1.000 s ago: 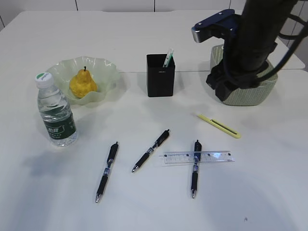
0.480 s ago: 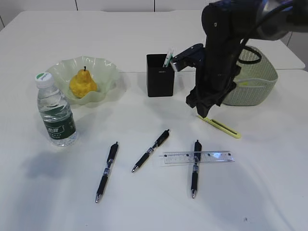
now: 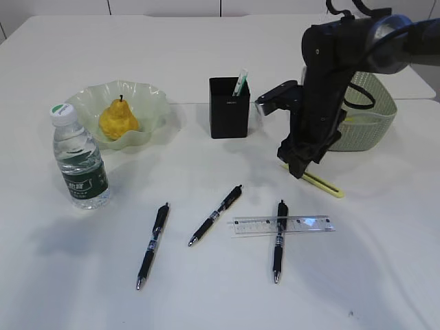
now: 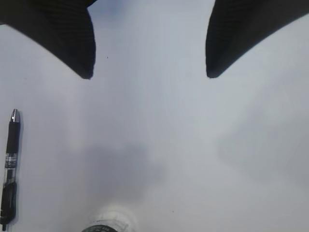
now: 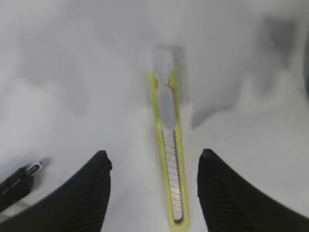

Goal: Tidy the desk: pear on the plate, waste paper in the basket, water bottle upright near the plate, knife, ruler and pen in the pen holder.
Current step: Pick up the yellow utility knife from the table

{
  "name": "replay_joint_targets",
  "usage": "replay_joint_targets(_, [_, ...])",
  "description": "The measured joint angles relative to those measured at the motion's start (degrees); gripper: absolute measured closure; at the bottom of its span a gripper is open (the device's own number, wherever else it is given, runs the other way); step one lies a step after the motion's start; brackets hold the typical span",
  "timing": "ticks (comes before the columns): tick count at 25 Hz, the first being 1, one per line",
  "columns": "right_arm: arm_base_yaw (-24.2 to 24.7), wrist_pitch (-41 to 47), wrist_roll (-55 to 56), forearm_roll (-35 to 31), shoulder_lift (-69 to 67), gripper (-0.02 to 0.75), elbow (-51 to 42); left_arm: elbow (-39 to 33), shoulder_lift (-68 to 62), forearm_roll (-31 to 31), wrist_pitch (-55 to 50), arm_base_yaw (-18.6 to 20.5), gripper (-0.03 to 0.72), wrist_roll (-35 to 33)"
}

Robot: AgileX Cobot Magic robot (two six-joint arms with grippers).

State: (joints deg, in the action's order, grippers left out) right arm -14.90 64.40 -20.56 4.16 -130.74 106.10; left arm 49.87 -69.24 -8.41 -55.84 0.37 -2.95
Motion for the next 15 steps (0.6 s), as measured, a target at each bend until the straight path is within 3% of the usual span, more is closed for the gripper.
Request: replay_joint_targets(15, [0.9,-4.9,-4.3,-1.4,-0.7,0.310,0.0,0.0,0.0,0.1,-0.1,0.0,0.182,0.0])
